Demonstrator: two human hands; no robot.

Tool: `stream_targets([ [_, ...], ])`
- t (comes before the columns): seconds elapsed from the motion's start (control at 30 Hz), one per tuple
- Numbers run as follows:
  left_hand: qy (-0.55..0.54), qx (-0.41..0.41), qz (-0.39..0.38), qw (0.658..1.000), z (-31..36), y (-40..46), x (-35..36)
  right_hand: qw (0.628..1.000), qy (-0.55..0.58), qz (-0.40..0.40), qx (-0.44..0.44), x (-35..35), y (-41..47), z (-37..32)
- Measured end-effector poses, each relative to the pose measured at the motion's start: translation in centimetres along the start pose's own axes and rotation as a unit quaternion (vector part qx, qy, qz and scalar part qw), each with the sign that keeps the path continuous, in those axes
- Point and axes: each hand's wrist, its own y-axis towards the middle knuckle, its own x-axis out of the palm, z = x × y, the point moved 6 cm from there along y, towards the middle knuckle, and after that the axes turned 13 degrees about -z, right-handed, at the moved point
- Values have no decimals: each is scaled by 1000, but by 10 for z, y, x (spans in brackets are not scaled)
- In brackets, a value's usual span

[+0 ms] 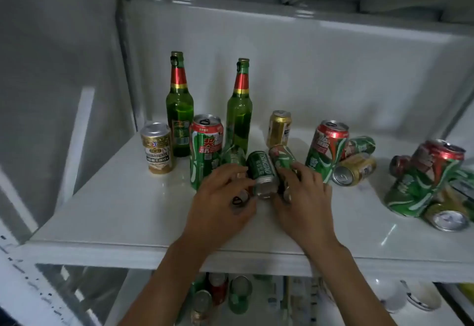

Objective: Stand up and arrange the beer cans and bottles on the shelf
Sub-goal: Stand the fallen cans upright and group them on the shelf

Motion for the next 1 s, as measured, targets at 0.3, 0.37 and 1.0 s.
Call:
stream_targets([
  [0.3,107,-50,-102,988,-4,6,14,993,110,10,39,15,6,22],
  [0.37,102,-50,-93,989,-2,5,13,991,124,18,49,16,3,25],
  [1.0,-47,6,116,992,13,-22,-45,976,189,33,106,0,-13,31],
])
